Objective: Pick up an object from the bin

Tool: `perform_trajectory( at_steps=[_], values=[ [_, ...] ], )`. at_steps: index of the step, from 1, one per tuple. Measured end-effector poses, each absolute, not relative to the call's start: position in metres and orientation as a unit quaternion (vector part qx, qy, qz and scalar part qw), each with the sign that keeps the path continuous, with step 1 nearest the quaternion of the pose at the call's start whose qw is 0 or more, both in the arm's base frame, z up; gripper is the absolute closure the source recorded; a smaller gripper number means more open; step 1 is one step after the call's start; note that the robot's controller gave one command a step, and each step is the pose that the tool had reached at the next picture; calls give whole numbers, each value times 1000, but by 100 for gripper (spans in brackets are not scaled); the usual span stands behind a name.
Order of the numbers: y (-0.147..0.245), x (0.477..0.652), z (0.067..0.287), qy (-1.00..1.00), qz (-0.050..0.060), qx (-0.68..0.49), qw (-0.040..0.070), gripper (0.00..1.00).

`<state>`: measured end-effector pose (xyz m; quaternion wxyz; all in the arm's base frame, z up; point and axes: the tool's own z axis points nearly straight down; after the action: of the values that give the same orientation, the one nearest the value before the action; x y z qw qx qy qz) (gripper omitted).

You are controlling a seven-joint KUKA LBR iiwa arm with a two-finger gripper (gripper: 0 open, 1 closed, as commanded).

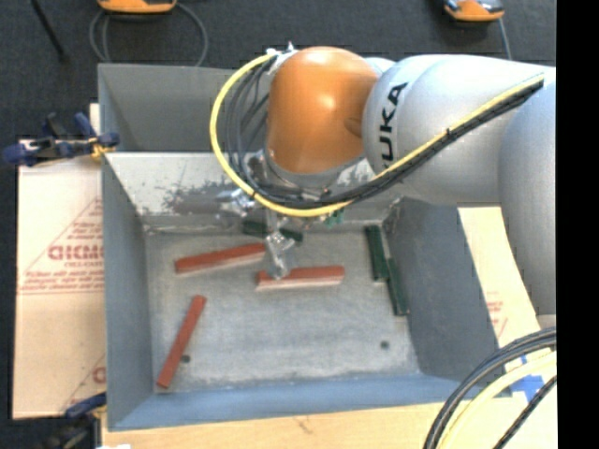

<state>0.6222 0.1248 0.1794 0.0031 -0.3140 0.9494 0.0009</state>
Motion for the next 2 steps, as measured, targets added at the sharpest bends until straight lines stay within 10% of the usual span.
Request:
perform_trajectory(
  at_steps=[1, 2],
  values=[
    [153, 641, 66, 963, 1, -270, 0, 0],
    [152, 643, 71, 963, 1, -268, 3, 100]
  ],
)
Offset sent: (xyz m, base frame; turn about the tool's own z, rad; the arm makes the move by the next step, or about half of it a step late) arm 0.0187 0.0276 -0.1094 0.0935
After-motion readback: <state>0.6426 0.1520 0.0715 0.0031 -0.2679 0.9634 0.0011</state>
